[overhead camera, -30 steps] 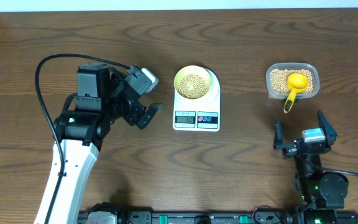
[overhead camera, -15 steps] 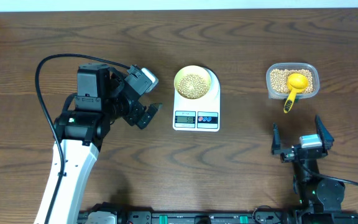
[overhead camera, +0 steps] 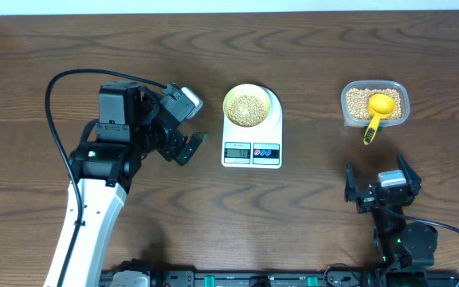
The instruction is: Scoop item into bowl and weigh 50g on scale
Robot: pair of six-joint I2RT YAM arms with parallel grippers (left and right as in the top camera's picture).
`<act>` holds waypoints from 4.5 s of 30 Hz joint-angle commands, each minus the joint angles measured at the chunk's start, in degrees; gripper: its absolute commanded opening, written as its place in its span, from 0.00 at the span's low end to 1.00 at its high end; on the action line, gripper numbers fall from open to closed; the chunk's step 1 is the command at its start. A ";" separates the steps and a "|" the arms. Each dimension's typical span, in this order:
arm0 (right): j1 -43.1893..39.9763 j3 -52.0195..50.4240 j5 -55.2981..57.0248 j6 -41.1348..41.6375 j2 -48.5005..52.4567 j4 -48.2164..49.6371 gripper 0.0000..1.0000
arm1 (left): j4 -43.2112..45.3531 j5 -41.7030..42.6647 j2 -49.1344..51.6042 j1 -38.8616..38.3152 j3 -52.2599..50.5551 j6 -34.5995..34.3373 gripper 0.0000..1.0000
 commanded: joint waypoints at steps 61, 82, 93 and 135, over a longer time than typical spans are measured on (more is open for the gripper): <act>0.39 -0.09 0.04 -0.57 -0.35 -0.24 0.99 | -0.04 -0.28 -0.26 0.28 -0.61 -0.72 0.97; 0.39 -0.09 0.04 -0.57 -0.35 -0.24 0.99 | 0.83 -10.91 -20.26 0.26 -4.04 -17.44 0.97; 0.39 -0.09 0.04 -0.57 -0.35 -0.24 0.99 | 20.24 -15.13 -42.60 2.67 -28.50 -29.09 0.97; 0.39 -0.09 0.04 -0.57 -0.35 -0.24 0.99 | 21.05 -16.61 -68.76 11.32 -56.59 -30.73 0.97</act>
